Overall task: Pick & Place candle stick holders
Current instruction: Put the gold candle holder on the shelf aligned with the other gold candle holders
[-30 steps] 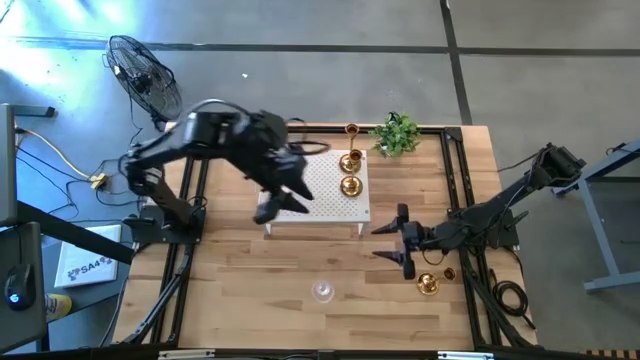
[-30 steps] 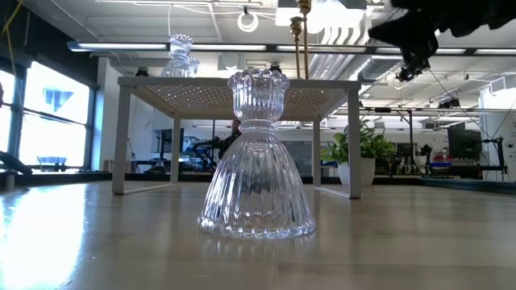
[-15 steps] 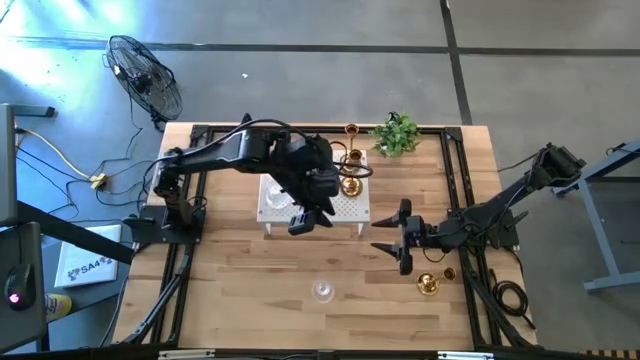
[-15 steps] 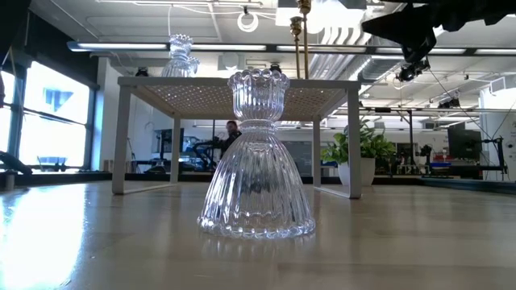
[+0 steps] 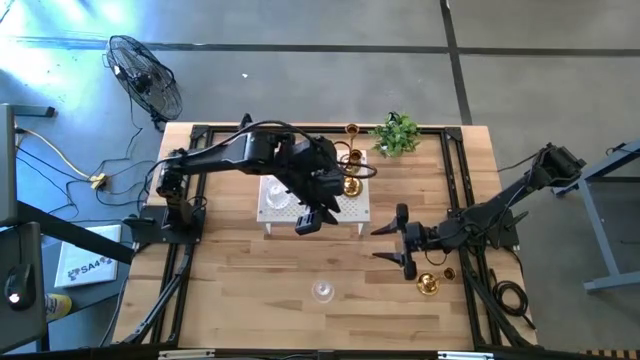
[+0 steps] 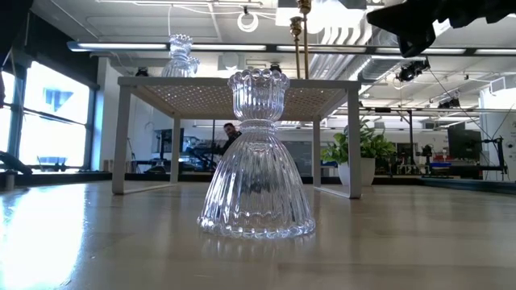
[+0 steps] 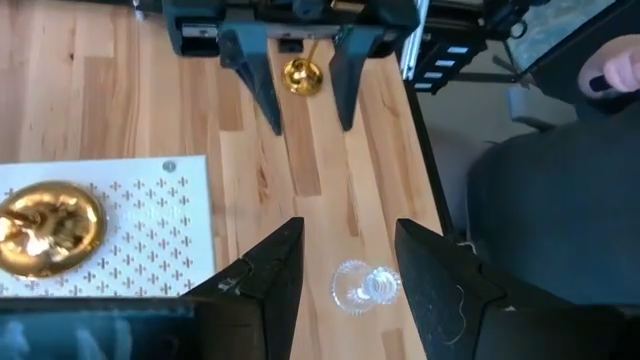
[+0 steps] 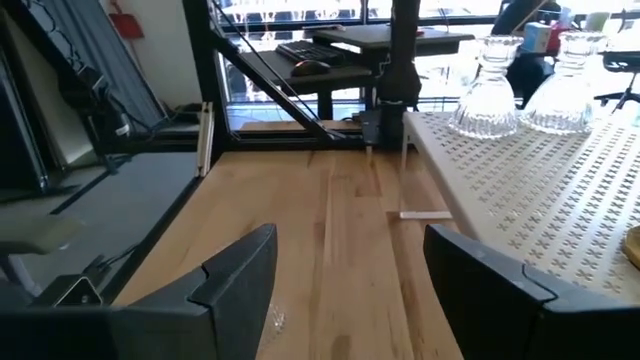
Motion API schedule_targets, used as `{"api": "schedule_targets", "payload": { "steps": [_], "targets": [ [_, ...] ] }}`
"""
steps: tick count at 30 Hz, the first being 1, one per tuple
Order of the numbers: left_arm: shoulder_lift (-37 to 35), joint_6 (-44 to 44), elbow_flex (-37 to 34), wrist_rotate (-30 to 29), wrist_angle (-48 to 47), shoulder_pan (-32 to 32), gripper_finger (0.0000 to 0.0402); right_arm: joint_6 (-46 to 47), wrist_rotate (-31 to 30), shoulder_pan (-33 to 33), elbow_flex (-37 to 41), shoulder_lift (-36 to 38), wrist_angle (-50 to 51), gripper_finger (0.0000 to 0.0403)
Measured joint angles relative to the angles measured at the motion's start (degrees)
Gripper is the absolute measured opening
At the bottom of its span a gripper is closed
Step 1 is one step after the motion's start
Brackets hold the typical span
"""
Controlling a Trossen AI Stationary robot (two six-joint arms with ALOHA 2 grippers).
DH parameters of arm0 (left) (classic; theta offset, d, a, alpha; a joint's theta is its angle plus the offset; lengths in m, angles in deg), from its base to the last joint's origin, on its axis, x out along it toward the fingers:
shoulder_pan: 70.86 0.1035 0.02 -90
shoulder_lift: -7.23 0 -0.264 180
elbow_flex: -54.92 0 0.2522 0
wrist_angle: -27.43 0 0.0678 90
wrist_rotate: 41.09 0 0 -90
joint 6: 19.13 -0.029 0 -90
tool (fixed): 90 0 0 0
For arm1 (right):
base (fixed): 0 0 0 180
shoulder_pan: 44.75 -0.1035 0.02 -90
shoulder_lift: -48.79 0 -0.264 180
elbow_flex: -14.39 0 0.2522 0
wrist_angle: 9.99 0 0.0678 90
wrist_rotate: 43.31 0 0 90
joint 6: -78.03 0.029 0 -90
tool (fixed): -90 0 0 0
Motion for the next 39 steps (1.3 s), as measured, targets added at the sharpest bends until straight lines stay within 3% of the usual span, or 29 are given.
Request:
{"api": "schedule_targets", "payload": {
  "steps": [11, 18, 23, 33, 39],
  "targets": [
    [2.34, -0.66, -0.07, -1.23, 0.03, 0.00, 0.0154, -0.37, 0.13, -0.02, 0.00, 0.00, 0.55, 0.0246],
    [0.25, -1.51, -0.02, -3.61, -0.56, -2.30, 0.0154, -7.51, -1.91, -0.04, -0.02, 0.52, 0.63, 0.0246],
    [-3.34, -0.46, 0.13, -11.25, -3.72, -5.40, 0.0154, -11.07, -5.30, -0.04, -0.09, 4.12, 3.50, 0.0246],
    [-6.19, 13.17, -0.02, -36.64, -17.37, -14.56, 0.0154, -7.22, -10.71, -0.04, -0.11, 19.66, 21.59, 0.0246],
    [-6.47, 24.36, 0.06, -38.78, -22.77, -19.55, 0.0154, -0.48, -10.50, -0.04, -0.11, 28.64, 32.86, 0.0246]
  ]
}}
